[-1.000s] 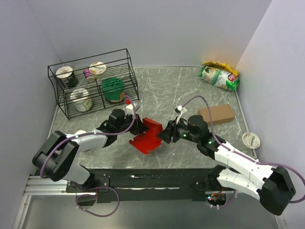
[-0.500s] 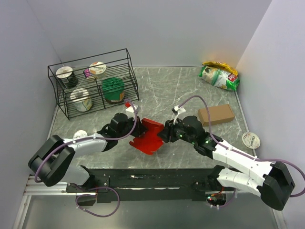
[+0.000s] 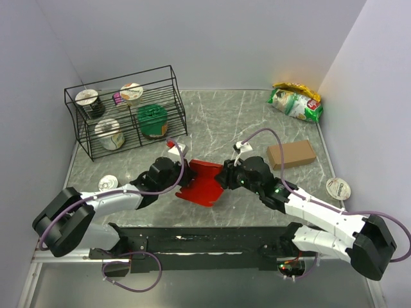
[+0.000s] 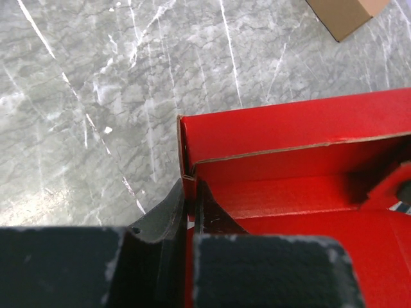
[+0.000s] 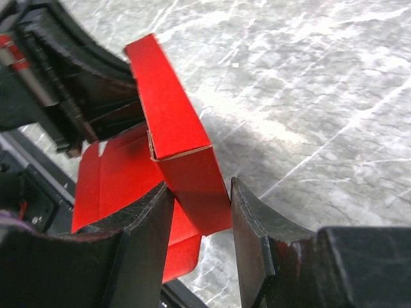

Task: Fold the paper box
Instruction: Fold the paper box at the center of the board.

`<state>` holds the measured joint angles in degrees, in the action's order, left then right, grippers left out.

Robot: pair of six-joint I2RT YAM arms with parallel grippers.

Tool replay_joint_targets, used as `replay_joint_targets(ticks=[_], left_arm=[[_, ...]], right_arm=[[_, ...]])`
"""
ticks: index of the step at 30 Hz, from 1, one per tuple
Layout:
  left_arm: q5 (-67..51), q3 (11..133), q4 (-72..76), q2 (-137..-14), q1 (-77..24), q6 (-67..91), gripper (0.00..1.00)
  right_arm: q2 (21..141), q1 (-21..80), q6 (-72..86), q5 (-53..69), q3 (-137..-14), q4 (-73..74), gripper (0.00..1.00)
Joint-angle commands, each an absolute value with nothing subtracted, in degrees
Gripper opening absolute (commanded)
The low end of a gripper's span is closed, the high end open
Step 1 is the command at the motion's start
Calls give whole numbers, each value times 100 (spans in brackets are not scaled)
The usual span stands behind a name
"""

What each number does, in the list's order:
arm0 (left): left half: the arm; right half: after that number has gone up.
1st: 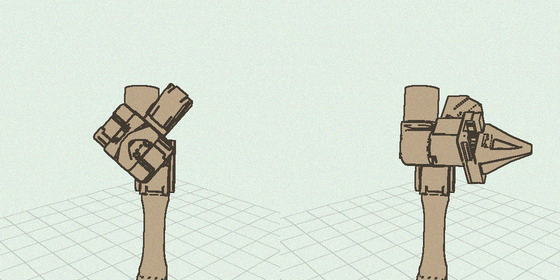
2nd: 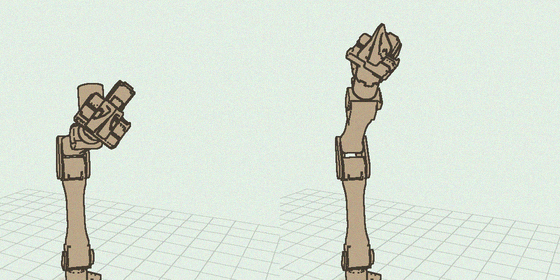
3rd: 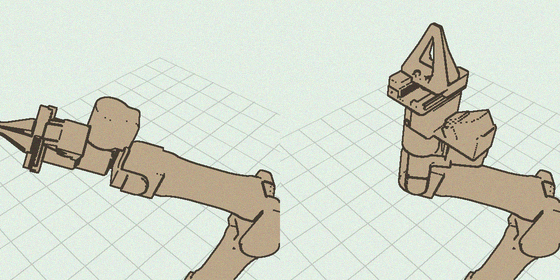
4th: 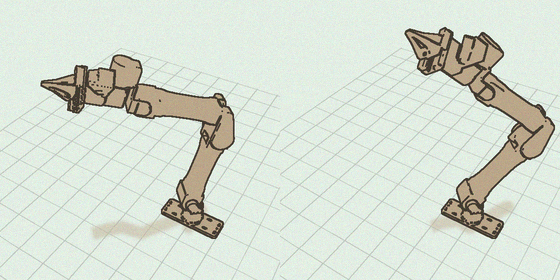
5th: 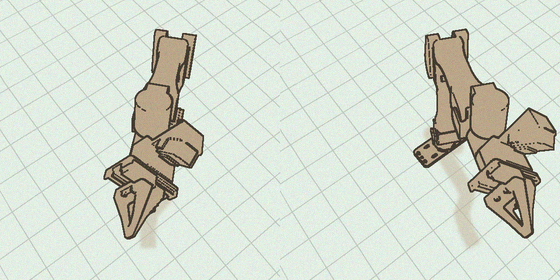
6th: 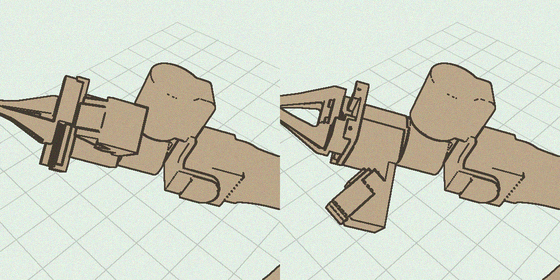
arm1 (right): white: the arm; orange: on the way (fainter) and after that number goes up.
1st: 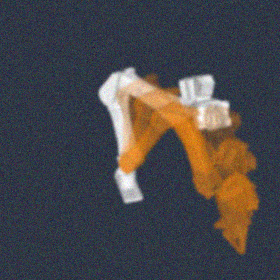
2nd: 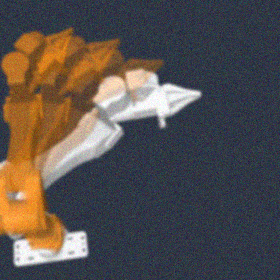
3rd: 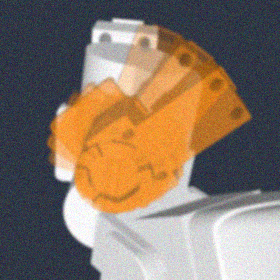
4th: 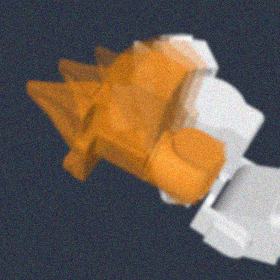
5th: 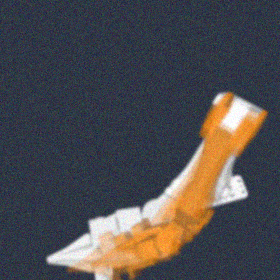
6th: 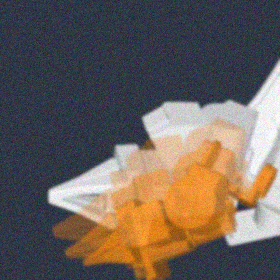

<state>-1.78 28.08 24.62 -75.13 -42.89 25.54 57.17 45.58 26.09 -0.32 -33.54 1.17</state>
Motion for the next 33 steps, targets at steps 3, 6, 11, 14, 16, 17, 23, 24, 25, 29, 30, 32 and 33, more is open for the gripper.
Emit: replay_joint_targets(ticks=[3, 6, 11, 14, 16, 17, 23, 24, 25, 29, 30, 32, 33], left_arm=[[-18, 2821, 2531, -7251, -4544, 2487, 1], [219, 2804, 2522, -7181, -4588, 2514, 1], [386, 2839, 2417, -7189, -4658, 2531, 1], [510, 2839, 2382, -7172, -4702, 2549, 1], [571, 2848, 2356, -7163, -4728, 2549, 1], [606, 2865, 2347, -7154, -4737, 2549, 1], [975, 2927, 2206, -7102, -4948, 2496, 1], [1028, 2918, 2197, -7093, -5000, 2505, 1], [1150, 2918, 2197, -7084, -5027, 2505, 1], [1598, 3040, 1961, -7101, -5221, 2505, 1], [1661, 3067, 1908, -7119, -5282, 2505, 1], [1897, 3155, 1811, -7154, -5317, 2540, 1], [1968, 3181, 1706, -7163, -5361, 2592, 1]], right_arm=[[5897, 4570, 2830, -1115, -3507, 220, 46], [5967, 4605, 2891, -1370, -3480, 281, 47], [6020, 4641, 3040, -1722, -3463, 430, 46], [6073, 4649, 3067, -1854, -3489, 545, 42], [6135, 4650, 3076, -1959, -3498, 624, 38], [6161, 4667, 3146, -2003, -3507, 676, 37], [6398, 4702, 3427, -2512, -3638, 1002, 32], [6459, 4720, 3463, -2601, -3656, 1054, 31], [6495, 4720, 3559, -2680, -3674, 1142, 31], [6670, 4781, 3796, -3119, -3779, 1431, 29], [6741, 4781, 3823, -3259, -3797, 1467, 29], [6820, 4790, 3946, -3374, -3849, 1625, 27], [6907, 4790, 3990, -3514, -3876, 1669, 27]])
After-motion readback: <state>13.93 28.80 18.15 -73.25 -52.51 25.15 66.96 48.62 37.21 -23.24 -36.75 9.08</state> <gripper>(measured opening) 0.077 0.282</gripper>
